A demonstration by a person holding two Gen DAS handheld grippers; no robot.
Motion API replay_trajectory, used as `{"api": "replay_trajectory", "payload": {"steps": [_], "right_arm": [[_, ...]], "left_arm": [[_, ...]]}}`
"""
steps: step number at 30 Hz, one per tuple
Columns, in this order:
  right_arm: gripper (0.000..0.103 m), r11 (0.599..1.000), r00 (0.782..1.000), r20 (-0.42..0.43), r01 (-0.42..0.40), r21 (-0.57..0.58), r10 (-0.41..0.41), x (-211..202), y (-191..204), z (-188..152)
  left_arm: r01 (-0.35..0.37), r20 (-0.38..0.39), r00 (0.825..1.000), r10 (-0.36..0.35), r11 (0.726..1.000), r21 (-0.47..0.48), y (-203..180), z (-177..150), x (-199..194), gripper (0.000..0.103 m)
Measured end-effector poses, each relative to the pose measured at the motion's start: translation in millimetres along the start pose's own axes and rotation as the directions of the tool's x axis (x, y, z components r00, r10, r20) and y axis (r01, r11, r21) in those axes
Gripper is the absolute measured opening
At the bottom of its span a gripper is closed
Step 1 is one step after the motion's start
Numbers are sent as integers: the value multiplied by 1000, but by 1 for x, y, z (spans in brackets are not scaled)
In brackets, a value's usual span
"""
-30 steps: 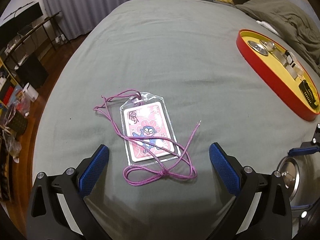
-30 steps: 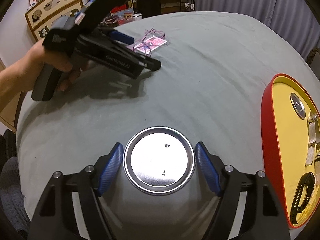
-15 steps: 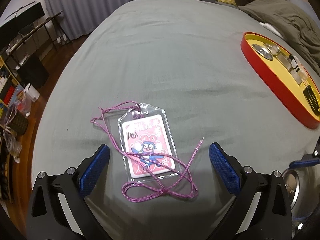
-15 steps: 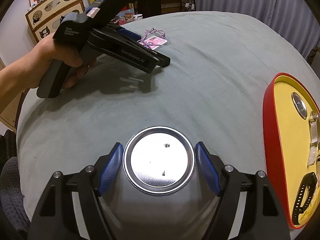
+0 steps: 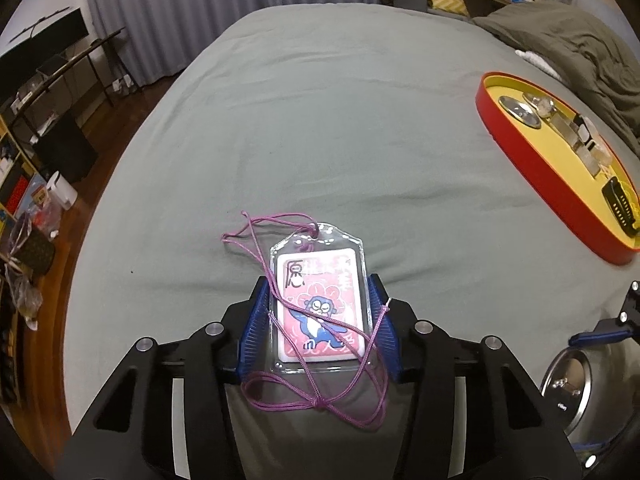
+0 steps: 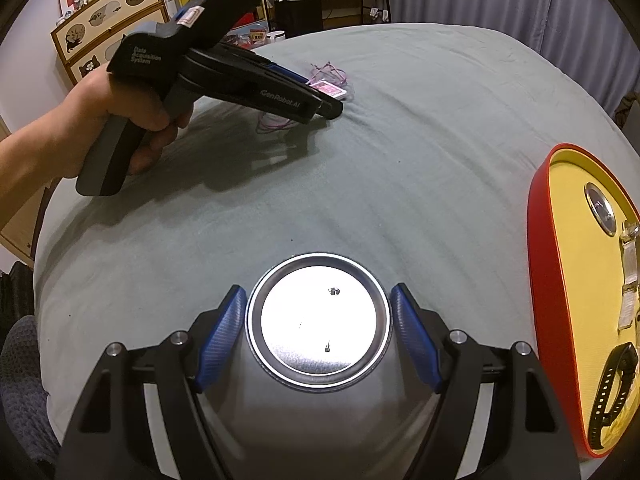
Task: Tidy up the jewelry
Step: 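Close the left tool on the pink-cord badge, then lift the pink badge and silver pin and carry both over the tray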
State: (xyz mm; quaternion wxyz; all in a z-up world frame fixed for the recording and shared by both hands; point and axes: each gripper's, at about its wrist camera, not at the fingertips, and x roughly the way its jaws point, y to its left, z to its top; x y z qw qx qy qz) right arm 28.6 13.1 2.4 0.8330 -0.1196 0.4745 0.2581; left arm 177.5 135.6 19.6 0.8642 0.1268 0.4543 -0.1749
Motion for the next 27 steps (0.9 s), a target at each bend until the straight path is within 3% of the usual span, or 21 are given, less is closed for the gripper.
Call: {"api": "replay_trajectory", "payload": {"steps": [27], "right_arm": [[70, 1000, 1000, 23, 7, -9, -7, -10, 6, 3]], "left_arm": [[22, 14, 1000, -23, 999, 25, -12, 4, -19, 45]]}}
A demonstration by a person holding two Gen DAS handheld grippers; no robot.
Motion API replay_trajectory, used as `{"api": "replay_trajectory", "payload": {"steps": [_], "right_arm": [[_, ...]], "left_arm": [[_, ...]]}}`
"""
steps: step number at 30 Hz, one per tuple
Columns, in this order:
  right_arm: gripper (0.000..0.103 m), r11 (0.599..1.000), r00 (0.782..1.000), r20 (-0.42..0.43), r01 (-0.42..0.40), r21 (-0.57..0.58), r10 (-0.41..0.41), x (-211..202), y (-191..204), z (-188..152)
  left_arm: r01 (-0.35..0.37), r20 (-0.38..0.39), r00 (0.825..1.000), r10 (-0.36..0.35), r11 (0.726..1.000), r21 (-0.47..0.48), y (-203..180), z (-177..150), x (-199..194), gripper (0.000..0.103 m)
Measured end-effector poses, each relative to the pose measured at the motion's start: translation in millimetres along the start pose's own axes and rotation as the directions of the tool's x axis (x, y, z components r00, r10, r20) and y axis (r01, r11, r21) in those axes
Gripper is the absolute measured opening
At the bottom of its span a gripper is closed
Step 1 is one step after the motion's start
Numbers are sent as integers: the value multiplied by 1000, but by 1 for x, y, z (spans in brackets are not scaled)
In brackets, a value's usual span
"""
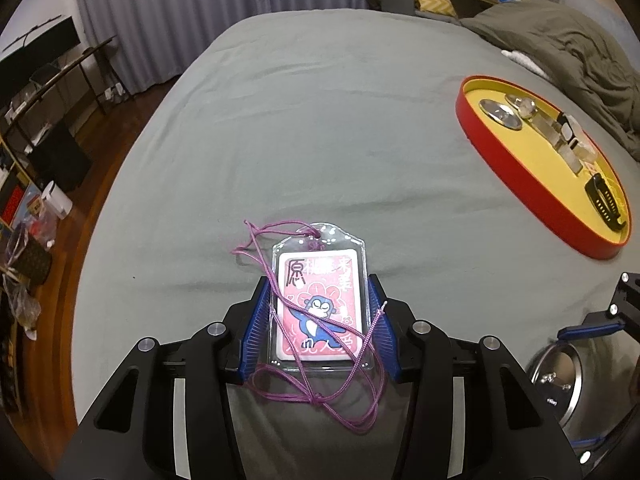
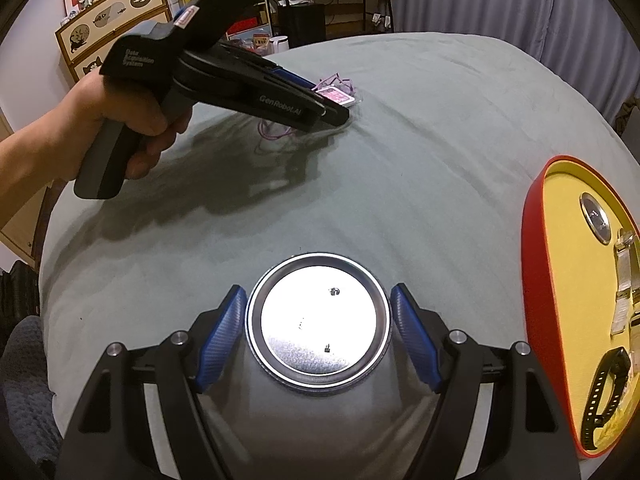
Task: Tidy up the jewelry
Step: 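Lift the pink badge and silver pin and carry both over the tray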
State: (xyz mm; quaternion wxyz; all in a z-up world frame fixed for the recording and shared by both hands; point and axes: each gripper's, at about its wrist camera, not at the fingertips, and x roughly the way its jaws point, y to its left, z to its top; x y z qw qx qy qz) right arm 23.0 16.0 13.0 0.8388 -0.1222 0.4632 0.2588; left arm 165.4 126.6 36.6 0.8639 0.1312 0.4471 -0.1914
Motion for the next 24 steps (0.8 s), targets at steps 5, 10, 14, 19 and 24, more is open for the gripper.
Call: {"api": "replay_trajectory", "payload": {"steps": [5, 10, 14, 19, 24], "right_arm": [[70, 1000, 1000, 18, 3, 6, -3, -12, -1, 5], [70, 1000, 998, 54, 13, 12, -14, -35, -3, 11], [70, 1000, 996, 89, 21, 17, -22, -62, -6, 18], [70, 999, 988, 145, 48, 20, -51, -108, -11, 30], [70, 996, 977, 195, 75, 42, -81, -149, -20, 34]], "left_arm": [[-3, 6, 1000, 3, 1000, 7, -1, 3, -12, 45], [-13, 29, 1000, 13, 1000, 9, -2, 10, -38, 45], [-17, 61, 998, 17, 1000, 12, -8, 21, -69, 45], [-30, 109, 994, 27, 999, 31, -24, 38, -113, 45], [-37, 161, 987, 28, 998, 54, -48, 56, -157, 45]]}}
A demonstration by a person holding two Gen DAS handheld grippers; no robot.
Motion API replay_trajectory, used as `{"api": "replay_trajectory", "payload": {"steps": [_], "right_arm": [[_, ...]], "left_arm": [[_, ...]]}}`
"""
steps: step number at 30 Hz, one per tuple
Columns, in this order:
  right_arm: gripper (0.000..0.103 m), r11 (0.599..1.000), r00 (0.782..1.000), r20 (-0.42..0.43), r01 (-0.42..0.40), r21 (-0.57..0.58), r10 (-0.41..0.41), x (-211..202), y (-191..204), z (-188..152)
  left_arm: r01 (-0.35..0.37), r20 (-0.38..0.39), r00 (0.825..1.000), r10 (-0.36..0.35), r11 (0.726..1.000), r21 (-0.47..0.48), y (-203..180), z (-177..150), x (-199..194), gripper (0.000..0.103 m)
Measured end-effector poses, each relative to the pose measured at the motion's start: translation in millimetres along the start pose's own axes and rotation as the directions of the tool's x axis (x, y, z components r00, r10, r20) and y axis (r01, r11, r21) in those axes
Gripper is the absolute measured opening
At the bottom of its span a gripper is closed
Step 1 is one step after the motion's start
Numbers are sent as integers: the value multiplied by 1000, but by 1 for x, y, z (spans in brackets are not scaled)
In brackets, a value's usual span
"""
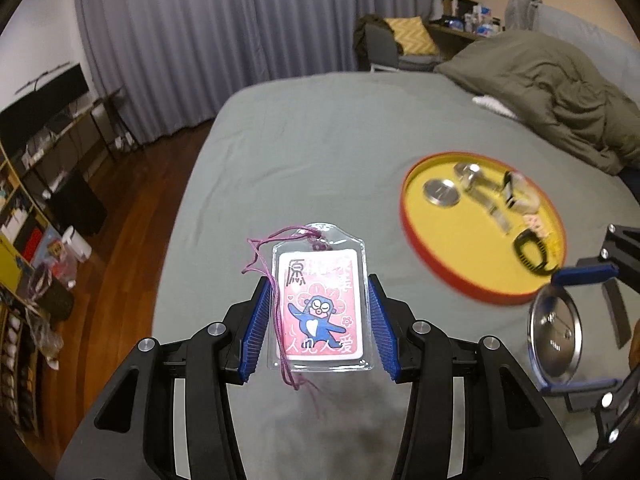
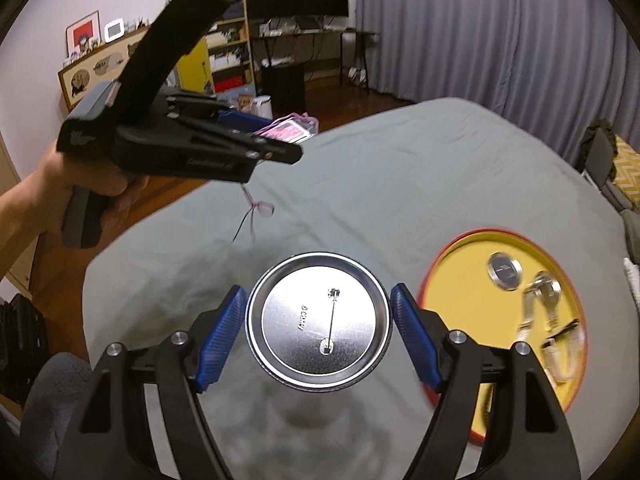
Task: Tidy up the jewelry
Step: 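Lift the pink badge and silver pin and carry both over the tray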
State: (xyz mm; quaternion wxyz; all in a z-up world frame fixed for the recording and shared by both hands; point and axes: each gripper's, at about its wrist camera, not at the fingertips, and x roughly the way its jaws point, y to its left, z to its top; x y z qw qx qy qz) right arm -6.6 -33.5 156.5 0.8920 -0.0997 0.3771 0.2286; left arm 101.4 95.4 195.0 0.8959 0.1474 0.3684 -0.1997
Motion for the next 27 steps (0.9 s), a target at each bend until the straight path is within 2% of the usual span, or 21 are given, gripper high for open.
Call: {"api": "replay_trajectory", "payload": {"steps": [5, 12, 20, 22, 27], "right_arm": [[70, 999, 998, 45, 43, 17, -44, -40, -15, 4], [70, 994, 992, 77, 92, 49, -96, -78, -44, 3], [70, 985, 985, 82, 145, 90, -152, -100, -85, 4], [70, 983, 983, 81, 157, 99, -166, -103, -95, 4], [70, 976, 979, 70, 180, 125, -189, -98, -119, 0]], "left_arm": [[2, 37, 999, -3, 1000, 23, -21, 21, -29, 45], [19, 65, 998, -23, 998, 62, -55, 50, -41, 45], [67, 81, 994, -75, 993, 99, -99, 88, -24, 45], [98, 87, 991, -105, 992, 84, -106, 95, -18, 45], [136, 78, 987, -143, 987, 91, -132, 109, 7, 45]]}}
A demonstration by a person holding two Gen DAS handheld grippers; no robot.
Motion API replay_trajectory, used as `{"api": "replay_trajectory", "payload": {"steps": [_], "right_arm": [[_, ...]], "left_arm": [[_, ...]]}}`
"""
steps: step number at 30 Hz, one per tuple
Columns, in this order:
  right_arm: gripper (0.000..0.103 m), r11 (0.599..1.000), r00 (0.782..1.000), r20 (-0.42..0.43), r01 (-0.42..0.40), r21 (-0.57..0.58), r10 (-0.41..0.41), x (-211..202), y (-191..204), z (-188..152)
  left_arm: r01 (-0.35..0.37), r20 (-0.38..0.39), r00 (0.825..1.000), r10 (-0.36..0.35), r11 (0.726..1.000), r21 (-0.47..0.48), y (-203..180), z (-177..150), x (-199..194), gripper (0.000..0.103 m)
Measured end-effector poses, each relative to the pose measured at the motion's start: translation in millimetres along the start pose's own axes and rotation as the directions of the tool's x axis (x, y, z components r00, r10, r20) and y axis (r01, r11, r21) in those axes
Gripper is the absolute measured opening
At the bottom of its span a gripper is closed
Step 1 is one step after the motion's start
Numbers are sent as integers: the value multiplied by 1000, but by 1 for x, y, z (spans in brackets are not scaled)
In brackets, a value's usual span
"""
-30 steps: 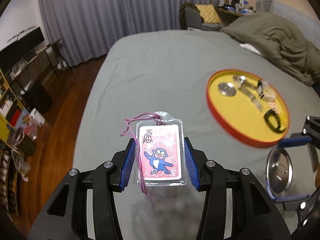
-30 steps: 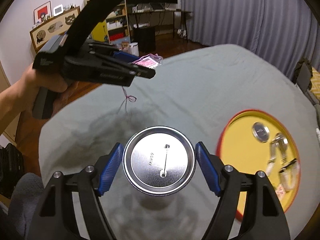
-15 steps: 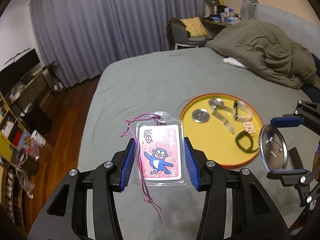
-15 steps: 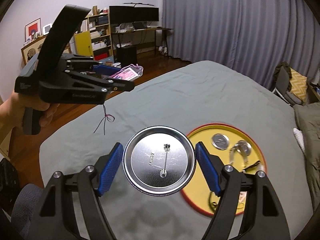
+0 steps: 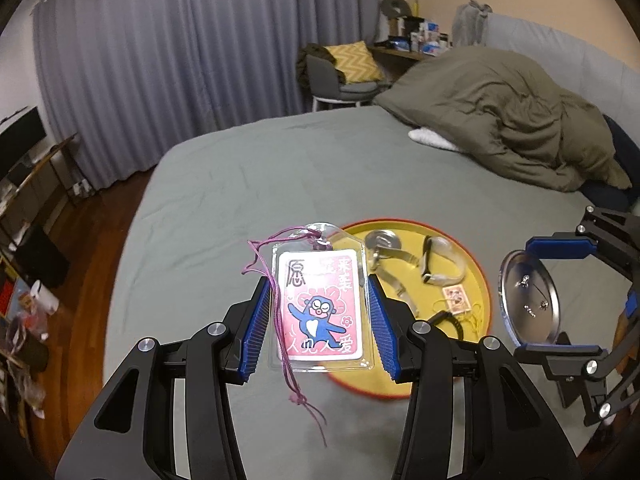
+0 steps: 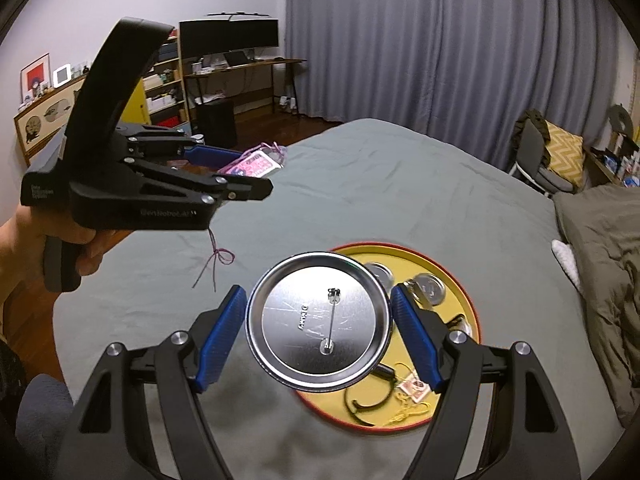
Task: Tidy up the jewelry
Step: 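Lift the pink badge and silver pin and carry both over the tray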
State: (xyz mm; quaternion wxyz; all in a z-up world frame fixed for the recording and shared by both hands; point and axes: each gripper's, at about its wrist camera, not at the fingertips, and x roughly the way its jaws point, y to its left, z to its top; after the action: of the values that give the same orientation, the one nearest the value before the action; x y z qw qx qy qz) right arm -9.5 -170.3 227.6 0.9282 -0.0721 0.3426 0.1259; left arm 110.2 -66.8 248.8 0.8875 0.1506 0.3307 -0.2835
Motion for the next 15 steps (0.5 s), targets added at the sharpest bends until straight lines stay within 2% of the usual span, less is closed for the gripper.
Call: {"api": "replay_trajectory", "payload": {"steps": [9, 15], "right_arm": [[70, 999, 999, -52, 11, 36, -9, 49, -33, -25], [70, 999, 995, -95, -9, 49, 13, 90, -37, -37]], "left_arm": [[35, -38, 999, -34, 999, 24, -19, 6, 71, 45], [39, -85, 996, -36, 999, 29, -14, -10, 116, 45]]}}
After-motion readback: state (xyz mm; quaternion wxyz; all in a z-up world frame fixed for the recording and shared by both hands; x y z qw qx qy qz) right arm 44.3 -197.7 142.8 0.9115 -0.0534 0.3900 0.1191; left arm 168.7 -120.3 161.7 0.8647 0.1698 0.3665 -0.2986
